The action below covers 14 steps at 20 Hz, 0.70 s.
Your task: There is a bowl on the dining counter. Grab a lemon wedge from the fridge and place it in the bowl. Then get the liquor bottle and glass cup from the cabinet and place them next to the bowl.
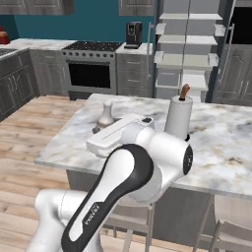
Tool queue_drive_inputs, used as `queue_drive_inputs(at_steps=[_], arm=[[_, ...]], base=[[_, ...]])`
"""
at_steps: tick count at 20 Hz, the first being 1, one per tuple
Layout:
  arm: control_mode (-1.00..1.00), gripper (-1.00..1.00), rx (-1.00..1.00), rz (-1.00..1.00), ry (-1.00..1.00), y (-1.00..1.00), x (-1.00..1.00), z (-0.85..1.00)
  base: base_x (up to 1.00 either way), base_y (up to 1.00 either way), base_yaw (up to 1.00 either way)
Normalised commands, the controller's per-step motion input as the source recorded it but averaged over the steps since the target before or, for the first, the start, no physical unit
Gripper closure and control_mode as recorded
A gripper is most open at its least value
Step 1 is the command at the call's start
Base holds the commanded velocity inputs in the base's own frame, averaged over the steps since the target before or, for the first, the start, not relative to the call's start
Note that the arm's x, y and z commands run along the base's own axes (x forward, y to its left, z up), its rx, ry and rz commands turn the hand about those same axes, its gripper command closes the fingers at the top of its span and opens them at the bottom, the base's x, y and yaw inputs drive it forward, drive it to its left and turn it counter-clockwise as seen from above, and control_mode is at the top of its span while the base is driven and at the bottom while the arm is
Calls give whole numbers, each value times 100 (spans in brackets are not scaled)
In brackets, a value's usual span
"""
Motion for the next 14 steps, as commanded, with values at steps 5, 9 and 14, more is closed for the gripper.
queue_drive_inputs(at_steps=[5, 9, 14], arm=[[-100, 100, -12, 0, 1, -23, 36, -48], [-100, 100, -8, 0, 0, -19, 42, -52], [-100, 100, -1, 0, -1, -6, 44, -57]], base=[[0, 0, 0], [0, 0, 0], [0, 0, 0]])
